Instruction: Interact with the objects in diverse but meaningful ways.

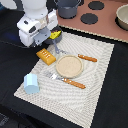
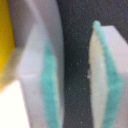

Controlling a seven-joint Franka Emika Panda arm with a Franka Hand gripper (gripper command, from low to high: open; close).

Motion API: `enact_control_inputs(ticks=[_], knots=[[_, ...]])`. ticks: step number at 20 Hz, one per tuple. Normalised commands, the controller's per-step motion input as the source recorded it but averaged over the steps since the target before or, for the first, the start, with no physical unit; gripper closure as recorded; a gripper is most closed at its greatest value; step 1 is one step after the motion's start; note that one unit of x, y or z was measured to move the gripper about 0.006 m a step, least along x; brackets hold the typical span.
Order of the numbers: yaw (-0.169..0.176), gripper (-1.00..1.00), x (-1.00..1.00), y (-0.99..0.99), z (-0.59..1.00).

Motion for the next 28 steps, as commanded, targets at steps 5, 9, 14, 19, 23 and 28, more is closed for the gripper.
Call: enact_control_inputs(ticks=[5, 9, 14, 19, 23, 28], knots=[[0.0, 1.0, -0.02, 0.18, 0.0], [-0.004, 1.0, 0.03, 0.27, 0.67], [-0.085, 1.0, 0.3, 0.3, 1.0], [-0.102, 1.0, 0.61, 0.22, 1.0], [-0.08, 1.0, 0.8, 0.15, 0.94], [-0.023, 1.0, 0.91, 0.25, 0.8]])
